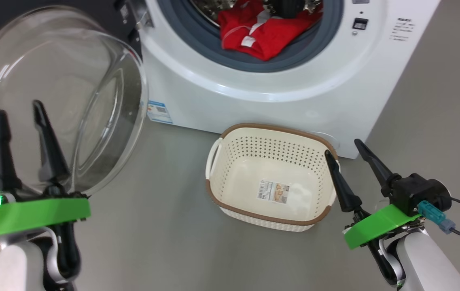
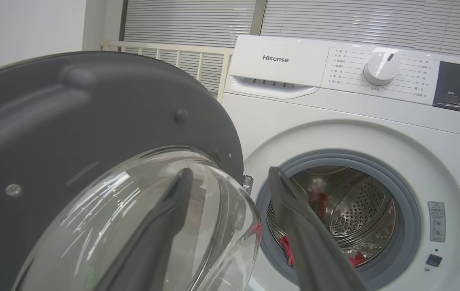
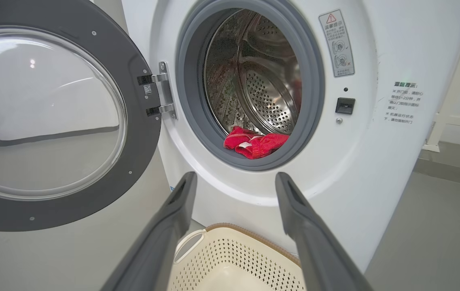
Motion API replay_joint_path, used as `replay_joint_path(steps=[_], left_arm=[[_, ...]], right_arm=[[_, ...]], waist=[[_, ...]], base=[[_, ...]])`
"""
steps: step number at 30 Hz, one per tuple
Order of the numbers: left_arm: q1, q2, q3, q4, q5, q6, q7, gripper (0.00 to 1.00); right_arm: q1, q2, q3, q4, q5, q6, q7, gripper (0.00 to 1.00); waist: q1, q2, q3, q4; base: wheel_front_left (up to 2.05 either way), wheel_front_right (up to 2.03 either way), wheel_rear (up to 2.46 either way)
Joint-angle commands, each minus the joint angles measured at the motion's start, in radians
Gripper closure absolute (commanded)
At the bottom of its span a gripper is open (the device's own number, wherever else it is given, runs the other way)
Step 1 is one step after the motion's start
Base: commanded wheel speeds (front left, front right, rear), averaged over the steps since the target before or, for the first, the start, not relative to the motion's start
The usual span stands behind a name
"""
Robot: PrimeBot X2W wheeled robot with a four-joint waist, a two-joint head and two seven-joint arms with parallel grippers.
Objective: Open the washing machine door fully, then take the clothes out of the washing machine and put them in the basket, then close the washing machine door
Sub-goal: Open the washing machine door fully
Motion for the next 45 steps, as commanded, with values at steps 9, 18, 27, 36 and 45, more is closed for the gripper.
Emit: replay_joint_path(steps=[9, 18, 27, 36, 45], left_arm=[[0.046, 0.023, -0.066, -0.053, 0.029, -0.037, 0.026, 0.00], [0.072, 0.030, -0.124, -0.007, 0.023, -0.090, 0.035, 0.00], [0.126, 0.060, -0.153, 0.041, 0.045, -0.120, 0.024, 0.00], [0.197, 0.075, -0.160, 0.091, 0.075, -0.117, 0.004, 0.00], [0.274, 0.060, -0.136, 0.110, 0.053, -0.127, -0.007, 0.00]], right_arm=[[0.018, 0.039, -0.074, -0.072, -0.011, 0.006, -0.006, 0.00], [0.043, 0.052, -0.155, -0.095, -0.029, 0.006, -0.006, 0.00], [0.080, 0.053, -0.138, -0.125, -0.070, 0.006, -0.006, 0.00], [0.121, 0.053, -0.125, -0.138, -0.066, 0.006, -0.006, 0.00], [0.172, 0.053, -0.115, -0.145, -0.060, 0.006, -0.006, 0.00]], waist=[[-0.0001, 0.0000, -0.030, -0.109], [-0.0001, 0.0000, -0.053, -0.208], [-0.0001, 0.0000, -0.081, -0.300], [-0.0001, 0.0000, -0.121, -0.366], [-0.0001, 0.0000, -0.169, -0.401]], base=[[0.00, 0.00, 0.00], [0.00, 0.00, 0.00], [0.00, 0.00, 0.00], [0.00, 0.00, 0.00], [0.00, 0.00, 0.00]])
